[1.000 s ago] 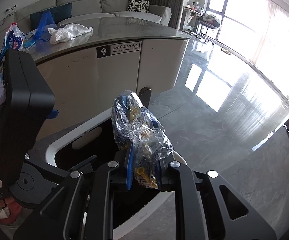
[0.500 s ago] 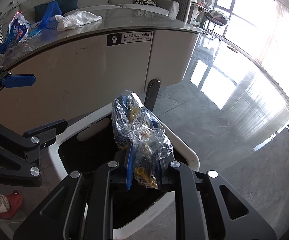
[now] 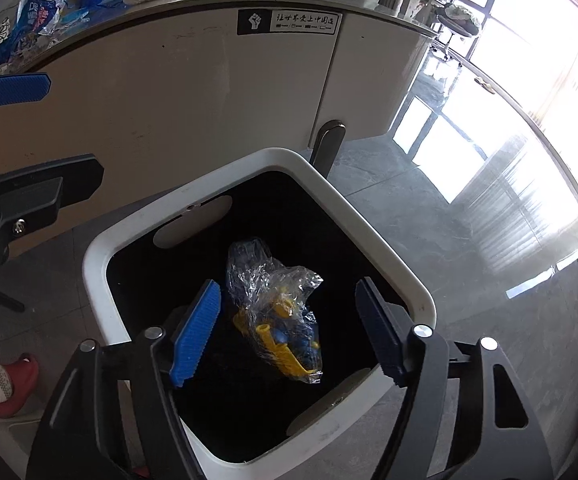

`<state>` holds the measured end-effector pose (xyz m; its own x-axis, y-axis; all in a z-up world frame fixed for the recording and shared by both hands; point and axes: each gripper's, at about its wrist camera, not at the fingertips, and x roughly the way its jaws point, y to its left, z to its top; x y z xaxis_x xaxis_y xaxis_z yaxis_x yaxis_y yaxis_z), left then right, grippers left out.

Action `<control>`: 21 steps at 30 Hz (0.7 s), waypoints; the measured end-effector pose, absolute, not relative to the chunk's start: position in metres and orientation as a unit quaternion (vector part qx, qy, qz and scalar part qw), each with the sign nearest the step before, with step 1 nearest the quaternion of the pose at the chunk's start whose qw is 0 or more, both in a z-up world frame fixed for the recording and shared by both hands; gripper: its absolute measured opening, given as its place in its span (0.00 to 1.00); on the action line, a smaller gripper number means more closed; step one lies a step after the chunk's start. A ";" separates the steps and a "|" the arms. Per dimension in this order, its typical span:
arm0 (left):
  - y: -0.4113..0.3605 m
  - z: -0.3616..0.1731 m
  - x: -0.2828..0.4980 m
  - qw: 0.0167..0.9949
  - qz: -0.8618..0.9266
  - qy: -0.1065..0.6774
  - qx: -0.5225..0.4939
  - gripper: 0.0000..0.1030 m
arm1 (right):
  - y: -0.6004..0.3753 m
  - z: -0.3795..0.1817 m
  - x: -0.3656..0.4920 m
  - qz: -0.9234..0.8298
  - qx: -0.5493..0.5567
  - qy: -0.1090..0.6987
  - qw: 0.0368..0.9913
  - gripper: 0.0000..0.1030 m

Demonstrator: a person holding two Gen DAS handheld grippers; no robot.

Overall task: Collect trash
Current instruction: 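Move both tools back toward the snack bag on the table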

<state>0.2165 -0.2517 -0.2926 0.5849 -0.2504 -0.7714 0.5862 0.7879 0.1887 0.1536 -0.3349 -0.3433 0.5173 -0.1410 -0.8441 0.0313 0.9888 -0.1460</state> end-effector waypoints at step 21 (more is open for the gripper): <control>-0.238 -0.279 0.213 0.873 -0.234 0.376 0.205 0.97 | -0.335 -0.315 0.155 -0.073 -0.056 0.421 0.903 0.96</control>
<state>0.2126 -0.2384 -0.2786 0.6071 -0.2542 -0.7529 0.5624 0.8068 0.1812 0.1546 -0.3351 -0.3152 0.6352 -0.1787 -0.7514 0.0849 0.9831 -0.1620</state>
